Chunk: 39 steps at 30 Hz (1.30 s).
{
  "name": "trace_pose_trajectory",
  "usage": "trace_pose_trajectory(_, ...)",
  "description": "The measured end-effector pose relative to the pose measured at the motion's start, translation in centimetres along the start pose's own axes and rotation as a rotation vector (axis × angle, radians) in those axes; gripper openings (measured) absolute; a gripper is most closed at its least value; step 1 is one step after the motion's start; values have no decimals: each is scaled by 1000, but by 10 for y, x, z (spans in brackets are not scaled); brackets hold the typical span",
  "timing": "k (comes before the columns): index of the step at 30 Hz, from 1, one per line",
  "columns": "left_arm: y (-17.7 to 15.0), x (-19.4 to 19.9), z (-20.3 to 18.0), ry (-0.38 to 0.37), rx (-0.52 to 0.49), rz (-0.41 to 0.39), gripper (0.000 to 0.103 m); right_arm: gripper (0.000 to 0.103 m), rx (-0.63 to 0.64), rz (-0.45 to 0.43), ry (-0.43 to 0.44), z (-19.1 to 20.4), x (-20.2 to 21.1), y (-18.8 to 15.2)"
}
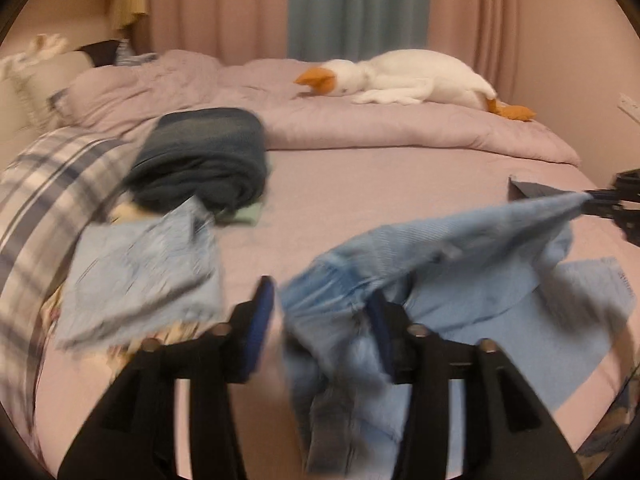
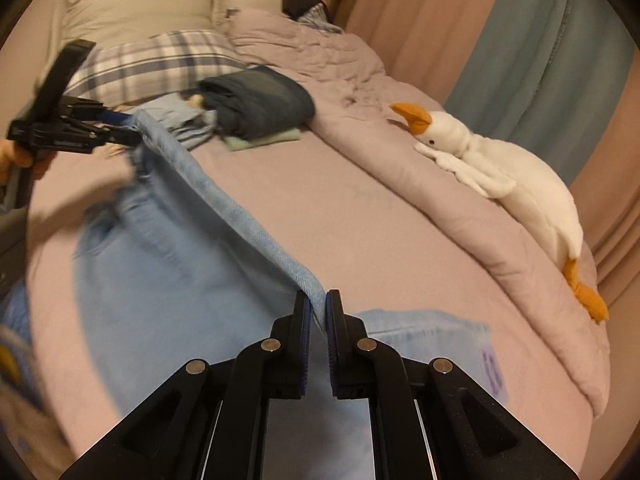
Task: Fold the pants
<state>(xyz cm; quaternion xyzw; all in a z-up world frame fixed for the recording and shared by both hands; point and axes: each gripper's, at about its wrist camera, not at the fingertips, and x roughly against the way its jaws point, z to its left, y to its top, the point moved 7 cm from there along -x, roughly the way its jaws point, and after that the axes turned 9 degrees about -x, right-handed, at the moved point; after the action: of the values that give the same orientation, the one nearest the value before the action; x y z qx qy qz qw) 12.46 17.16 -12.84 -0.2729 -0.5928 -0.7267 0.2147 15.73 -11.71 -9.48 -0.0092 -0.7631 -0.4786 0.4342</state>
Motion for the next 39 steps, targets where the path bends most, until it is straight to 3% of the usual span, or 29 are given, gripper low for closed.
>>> trace_pose_trajectory(1,-13,4,1,21,17,8,69,7,7,5,9,6,3,-5)
trace_pose_trajectory(3,-45,11,1,17,96,44,72,7,33,29,19,28,7,-26)
trace_pose_trajectory(6,-95,15,-7,-16,237,119,67,7,79,91,15,54,-4,-58)
trace_pose_trajectory(7,-108,18,-10,-36,296,128,62,7,72,116,26,61,-7,-67)
trace_pose_trajectory(11,-149,26,-14,-152,602,106,57,7,86,189,43,84,-33,-97)
trace_pose_trajectory(14,-159,27,-12,-247,787,56,56,7,77,199,23,90,-39,-103)
trace_pose_trajectory(20,-140,37,-12,-399,932,-78,52,7,21,188,20,83,-46,-94)
trace_pose_trajectory(25,-136,24,-8,-399,961,-46,49,7,9,191,8,91,-46,-99)
trace_pose_trajectory(28,-136,16,-4,-388,989,-30,23,7,7,190,3,94,-43,-98)
trace_pose_trajectory(34,-116,24,1,-318,887,-64,20,7,34,172,9,96,-27,-94)
trace_pose_trajectory(39,-133,3,-4,-225,787,38,21,7,77,276,6,103,-43,-120)
